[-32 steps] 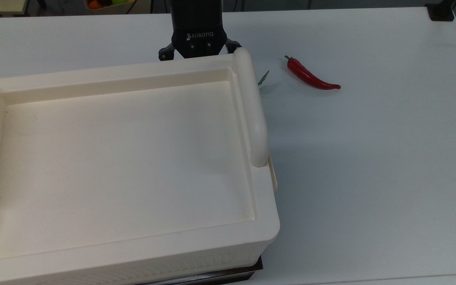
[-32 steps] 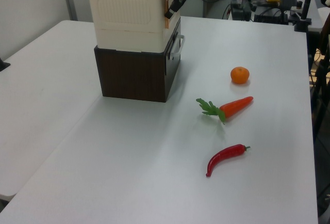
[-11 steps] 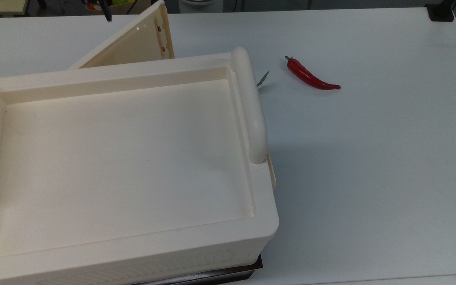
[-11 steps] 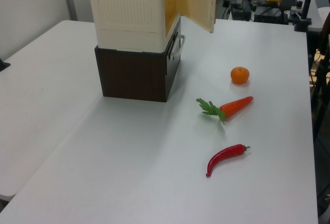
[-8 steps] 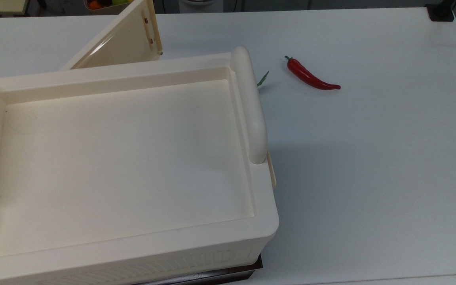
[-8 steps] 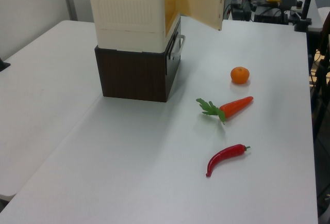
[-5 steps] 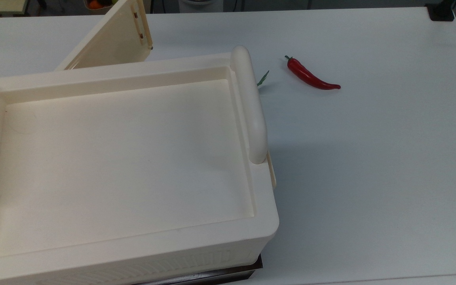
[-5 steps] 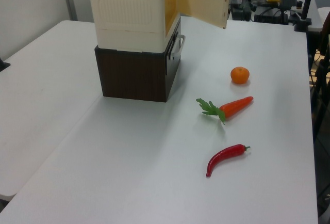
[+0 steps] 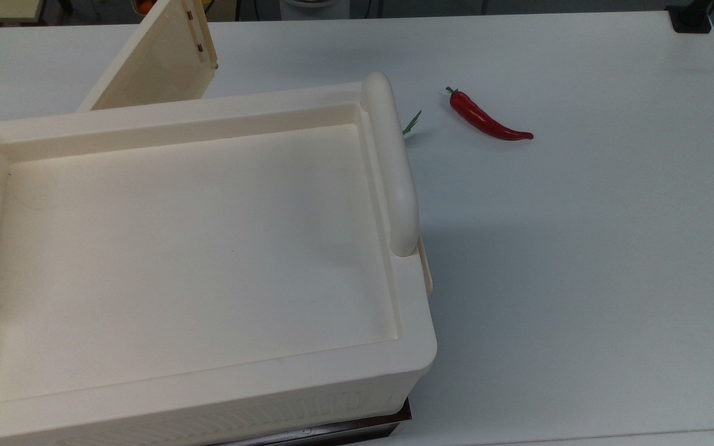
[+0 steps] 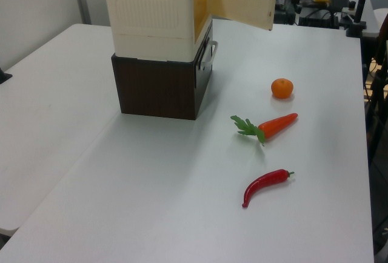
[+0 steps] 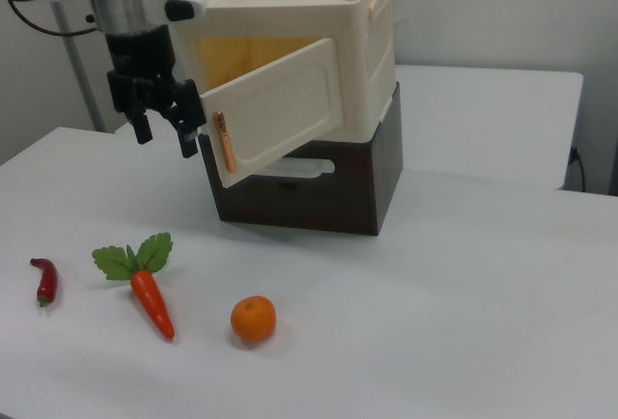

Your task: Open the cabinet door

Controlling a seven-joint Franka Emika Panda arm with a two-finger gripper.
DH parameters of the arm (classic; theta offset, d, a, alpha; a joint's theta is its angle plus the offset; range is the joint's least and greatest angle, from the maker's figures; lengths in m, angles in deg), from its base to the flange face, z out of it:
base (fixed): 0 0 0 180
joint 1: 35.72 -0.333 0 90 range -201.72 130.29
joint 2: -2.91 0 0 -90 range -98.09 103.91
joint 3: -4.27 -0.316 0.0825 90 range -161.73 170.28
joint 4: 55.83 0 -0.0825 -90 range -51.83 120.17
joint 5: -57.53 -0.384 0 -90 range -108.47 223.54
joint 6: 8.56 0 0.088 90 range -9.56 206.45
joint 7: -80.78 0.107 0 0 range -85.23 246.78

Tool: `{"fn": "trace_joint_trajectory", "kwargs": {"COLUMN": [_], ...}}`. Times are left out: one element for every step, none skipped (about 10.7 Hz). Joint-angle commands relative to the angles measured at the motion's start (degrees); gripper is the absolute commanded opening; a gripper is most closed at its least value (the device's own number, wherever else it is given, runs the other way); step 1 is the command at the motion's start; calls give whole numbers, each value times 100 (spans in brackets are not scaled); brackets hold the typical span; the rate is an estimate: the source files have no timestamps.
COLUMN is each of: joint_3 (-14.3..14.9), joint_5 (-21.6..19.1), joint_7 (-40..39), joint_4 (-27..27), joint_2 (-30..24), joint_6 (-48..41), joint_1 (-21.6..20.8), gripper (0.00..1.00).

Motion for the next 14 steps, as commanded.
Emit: {"fn": "trace_joint_trajectory", "kwargs": {"joint_3": [-21,31,119,198,225,321,513,637,603,585,577,576,576,585], "joint_5": [43,25,25,16,16,-1,-54,-167,-247,-248,-248,-248,-248,-248], "joint_7": [200,183,157,157,157,148,148,165,183,209,218,227,218,192], "joint_4": [67,67,67,67,50,-81,-204,-310,-328,-320,-319,-311,-311,-311], "joint_2": [153,249,372,426,452,522,627,689,681,681,672,664,663,646], "joint_6": [183,297,429,517,526,500,474,474,465,456,465,491,517,518], "joint_1": [-545,-703,-843,-880,-897,-924,-1063,-1117,-1056,-1038,-1029,-1021,-1012,-986], "gripper": [100,100,100,100,100,100,100,100,100,100,100,100,100,100]}}
